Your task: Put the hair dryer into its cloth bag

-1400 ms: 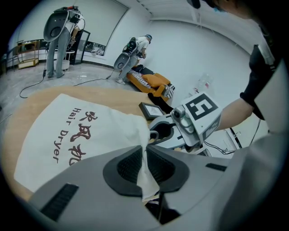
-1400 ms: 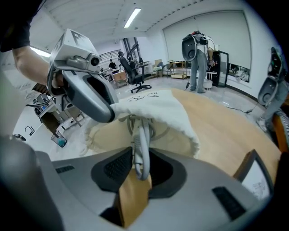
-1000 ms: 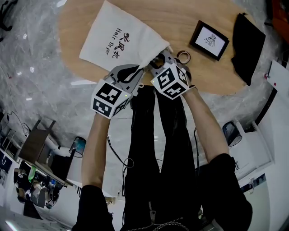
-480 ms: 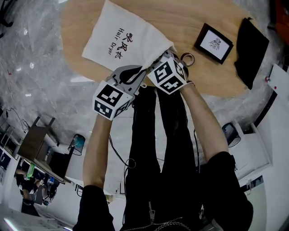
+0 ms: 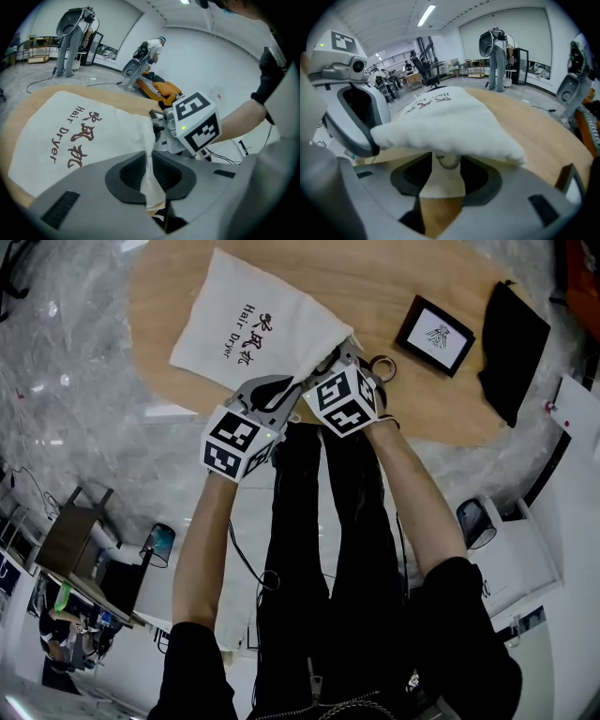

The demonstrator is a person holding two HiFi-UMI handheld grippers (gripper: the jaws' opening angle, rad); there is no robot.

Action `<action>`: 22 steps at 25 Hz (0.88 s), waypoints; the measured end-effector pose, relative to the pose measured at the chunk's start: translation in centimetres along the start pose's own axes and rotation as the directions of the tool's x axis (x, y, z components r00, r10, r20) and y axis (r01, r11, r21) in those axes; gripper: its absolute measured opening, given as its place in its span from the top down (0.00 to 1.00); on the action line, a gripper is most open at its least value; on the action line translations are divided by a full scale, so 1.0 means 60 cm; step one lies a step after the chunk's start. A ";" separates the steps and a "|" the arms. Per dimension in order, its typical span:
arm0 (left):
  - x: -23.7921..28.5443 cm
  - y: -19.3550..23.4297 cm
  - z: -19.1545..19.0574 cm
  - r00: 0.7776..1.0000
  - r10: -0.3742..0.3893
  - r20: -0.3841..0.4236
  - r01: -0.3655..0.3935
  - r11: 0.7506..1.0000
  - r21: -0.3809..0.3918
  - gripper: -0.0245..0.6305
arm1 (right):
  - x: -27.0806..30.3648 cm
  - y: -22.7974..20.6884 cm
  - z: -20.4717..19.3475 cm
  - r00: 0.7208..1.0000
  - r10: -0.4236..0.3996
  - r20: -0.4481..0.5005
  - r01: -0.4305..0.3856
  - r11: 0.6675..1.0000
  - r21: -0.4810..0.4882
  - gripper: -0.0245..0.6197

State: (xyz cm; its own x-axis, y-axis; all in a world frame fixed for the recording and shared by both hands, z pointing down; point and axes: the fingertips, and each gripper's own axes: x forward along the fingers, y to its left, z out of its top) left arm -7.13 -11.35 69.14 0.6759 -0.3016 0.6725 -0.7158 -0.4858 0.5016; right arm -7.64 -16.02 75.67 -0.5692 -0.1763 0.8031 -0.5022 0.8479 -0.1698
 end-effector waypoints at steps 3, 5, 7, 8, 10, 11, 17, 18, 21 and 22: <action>-0.002 -0.006 0.007 1.000 0.025 0.015 -0.026 0.999 0.019 0.81 | -0.037 -0.015 -0.033 0.997 -0.073 -0.041 0.073 0.997 0.019 0.68; -0.007 -0.008 0.016 0.998 0.055 0.035 -0.056 0.998 0.036 0.71 | -0.072 -0.023 -0.050 0.993 -0.116 -0.030 0.118 0.992 0.051 0.68; -0.015 -0.010 0.023 0.995 0.082 0.057 -0.085 0.995 0.051 0.69 | -0.113 -0.028 -0.060 0.987 -0.162 0.009 0.159 0.980 0.118 0.73; -0.022 -0.012 0.027 0.993 0.092 0.068 -0.096 0.994 0.057 0.69 | -0.134 -0.027 -0.065 0.984 -0.177 0.022 0.171 0.972 0.162 0.74; -0.037 -0.017 0.036 0.991 0.105 0.087 -0.109 0.993 0.047 0.69 | -0.172 -0.019 -0.072 0.982 -0.187 0.040 0.172 0.953 0.249 0.76; -0.045 -0.024 0.040 0.990 0.104 0.095 -0.107 0.994 0.028 0.69 | -0.191 -0.015 -0.075 0.980 -0.193 0.043 0.174 0.944 0.280 0.79; -0.097 -0.108 0.064 0.988 0.075 0.138 -0.073 0.997 -0.020 0.70 | -0.298 0.009 -0.058 0.968 -0.248 0.034 0.222 0.915 0.337 0.95; -0.112 -0.121 0.070 0.985 0.085 0.150 -0.085 0.996 -0.008 0.70 | -0.315 0.016 -0.047 0.964 -0.261 0.043 0.232 0.914 0.332 0.95; -0.166 -0.151 0.103 0.969 0.131 0.212 -0.142 0.989 0.035 0.75 | -0.364 0.034 0.001 0.953 -0.292 0.080 0.254 0.915 0.313 0.95; -0.186 -0.160 0.116 0.962 0.144 0.233 -0.159 0.986 0.046 0.76 | -0.381 0.038 0.021 0.948 -0.304 0.096 0.261 0.913 0.313 0.95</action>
State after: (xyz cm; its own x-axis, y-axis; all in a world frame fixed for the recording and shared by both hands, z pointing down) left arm -6.57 -9.05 53.03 0.5878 -0.5510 0.5924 -0.8053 -0.4688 0.3629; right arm 3.41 -10.69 56.21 -0.4493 -0.4724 0.7583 -0.8109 0.5718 -0.1243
